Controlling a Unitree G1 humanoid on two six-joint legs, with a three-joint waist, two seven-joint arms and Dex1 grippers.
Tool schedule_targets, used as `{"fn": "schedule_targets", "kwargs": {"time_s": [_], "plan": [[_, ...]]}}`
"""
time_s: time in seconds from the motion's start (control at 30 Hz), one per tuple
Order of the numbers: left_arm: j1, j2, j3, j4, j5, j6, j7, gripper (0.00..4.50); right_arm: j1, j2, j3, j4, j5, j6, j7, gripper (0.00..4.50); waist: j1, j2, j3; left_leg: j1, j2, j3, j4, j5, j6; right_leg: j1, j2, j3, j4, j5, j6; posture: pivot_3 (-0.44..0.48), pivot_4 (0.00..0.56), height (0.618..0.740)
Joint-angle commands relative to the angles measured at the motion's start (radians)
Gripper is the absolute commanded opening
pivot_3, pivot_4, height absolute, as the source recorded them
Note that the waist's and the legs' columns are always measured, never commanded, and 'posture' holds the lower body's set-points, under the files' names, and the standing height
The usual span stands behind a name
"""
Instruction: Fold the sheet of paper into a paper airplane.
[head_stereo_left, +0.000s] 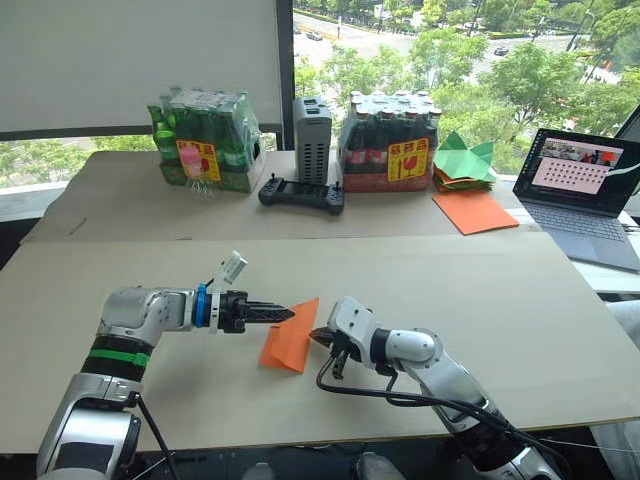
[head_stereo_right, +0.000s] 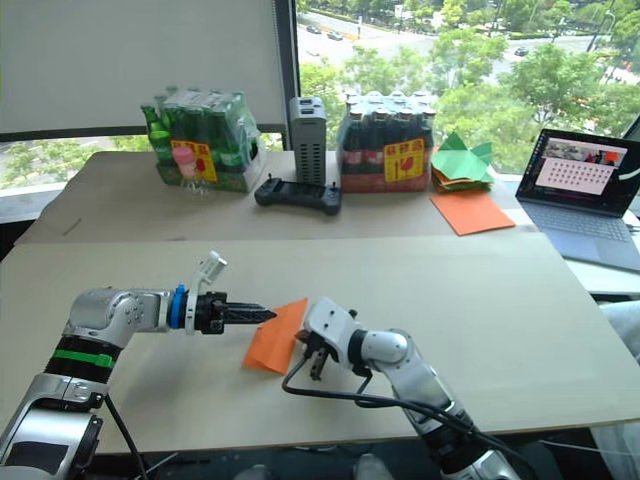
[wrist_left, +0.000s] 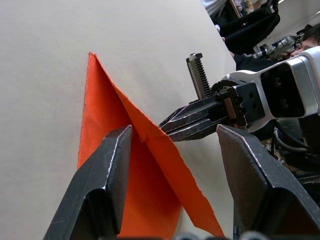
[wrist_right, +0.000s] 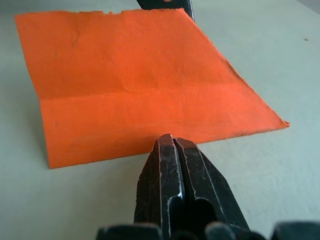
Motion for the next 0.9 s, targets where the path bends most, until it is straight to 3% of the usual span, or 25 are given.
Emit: {"fn": "schedule_targets", "kwargs": {"time_s": [0.03, 0.4, 0.43, 0.67, 0.9], "plan": [[-0.034, -0.013, 0.004, 0.011, 0.016, -0.022, -0.001, 2.87, -0.001, -0.002, -0.019, -0.043, 0.014, 0.000, -0.001, 0.00, 0.000, 0.000, 0.000, 0.000, 0.000, 0.000, 0.000, 0.000, 0.000, 0.000, 0.000, 0.000, 0.000, 0.000, 0.000, 0.000, 0.150, 0.740], [-0.046, -0.045, 0.006, 0.061, 0.052, -0.039, -0.010, 2.87, 0.002, -0.009, -0.019, -0.050, 0.013, 0.004, -0.002, 0.00, -0.001, 0.000, 0.000, -0.002, 0.000, 0.000, 0.005, 0.000, 0.000, 0.000, 0.000, 0.000, 0.002, 0.000, 0.000, 0.000, 0.150, 0.740], [-0.047, -0.048, 0.007, 0.064, 0.053, -0.039, -0.008, 2.32, 0.003, -0.010, -0.019, -0.050, 0.013, 0.004, -0.002, 0.00, 0.000, 0.000, 0.000, -0.002, 0.000, 0.000, 0.006, 0.000, 0.000, 0.000, 0.000, 0.000, 0.002, 0.000, 0.000, 0.000, 0.150, 0.740], [-0.039, -0.057, 0.010, 0.049, 0.046, -0.023, -0.007, 0.05, 0.004, -0.012, -0.018, -0.051, 0.012, 0.003, -0.002, 0.00, -0.002, 0.000, 0.000, -0.002, 0.000, 0.000, 0.006, 0.000, 0.000, 0.000, 0.000, 0.000, 0.002, 0.000, 0.000, 0.000, 0.150, 0.740], [-0.014, -0.069, 0.035, 0.018, 0.037, -0.005, 0.042, 0.05, 0.005, -0.013, -0.018, -0.054, 0.013, 0.005, -0.002, 0.00, -0.001, 0.000, 0.000, -0.002, 0.000, 0.000, 0.006, 0.000, 0.000, 0.000, 0.000, 0.000, 0.002, 0.000, 0.000, 0.000, 0.150, 0.740]]}}
